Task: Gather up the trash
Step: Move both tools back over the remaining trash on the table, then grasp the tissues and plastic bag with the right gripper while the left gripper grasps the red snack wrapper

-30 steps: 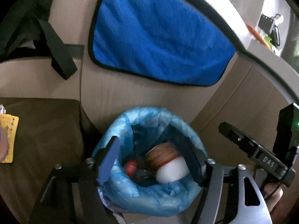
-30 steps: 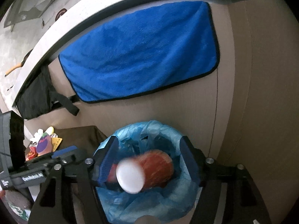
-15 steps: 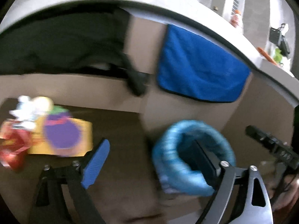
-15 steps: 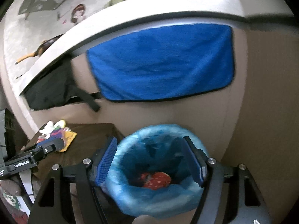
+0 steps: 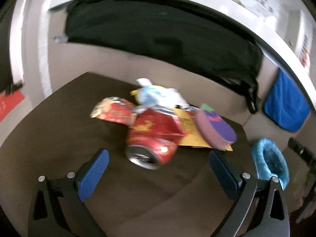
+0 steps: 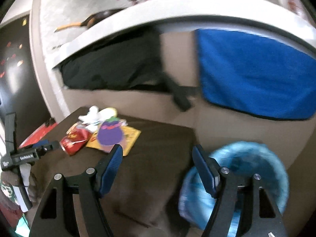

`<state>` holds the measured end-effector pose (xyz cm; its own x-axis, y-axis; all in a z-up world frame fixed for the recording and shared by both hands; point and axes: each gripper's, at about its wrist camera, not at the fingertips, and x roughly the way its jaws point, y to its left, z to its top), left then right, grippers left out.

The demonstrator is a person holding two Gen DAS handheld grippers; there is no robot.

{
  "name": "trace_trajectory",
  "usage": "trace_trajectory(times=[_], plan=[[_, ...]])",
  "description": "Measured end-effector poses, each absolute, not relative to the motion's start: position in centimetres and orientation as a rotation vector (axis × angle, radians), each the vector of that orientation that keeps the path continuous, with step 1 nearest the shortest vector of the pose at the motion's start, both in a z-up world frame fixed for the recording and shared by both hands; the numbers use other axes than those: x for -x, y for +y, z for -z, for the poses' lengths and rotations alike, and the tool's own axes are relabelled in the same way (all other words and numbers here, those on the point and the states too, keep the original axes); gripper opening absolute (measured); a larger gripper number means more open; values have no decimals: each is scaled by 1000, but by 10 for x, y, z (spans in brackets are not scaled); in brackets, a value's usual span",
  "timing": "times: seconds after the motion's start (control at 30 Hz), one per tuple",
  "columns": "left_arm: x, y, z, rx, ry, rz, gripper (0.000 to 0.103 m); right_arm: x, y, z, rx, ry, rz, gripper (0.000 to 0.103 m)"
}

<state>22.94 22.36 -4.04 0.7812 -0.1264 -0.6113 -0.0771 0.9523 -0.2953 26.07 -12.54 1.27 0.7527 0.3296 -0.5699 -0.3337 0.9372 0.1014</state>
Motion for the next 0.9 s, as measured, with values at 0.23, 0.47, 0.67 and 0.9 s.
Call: trace_trajectory(times=[0.23,0.47,0.67,0.9], plan=[[-257,245,54,394,695,77,96,-278,-71,11,67,687,-442,70],[-311,260,59,461,732,111,84,-283,-60,22,121,690,-429,70],[-305,280,57,394,682,33,84,-303,-36,11,124,691,-487,70],[-287,320,61,388,579,-183,84,-363,66,-3,173,711,-611,70]])
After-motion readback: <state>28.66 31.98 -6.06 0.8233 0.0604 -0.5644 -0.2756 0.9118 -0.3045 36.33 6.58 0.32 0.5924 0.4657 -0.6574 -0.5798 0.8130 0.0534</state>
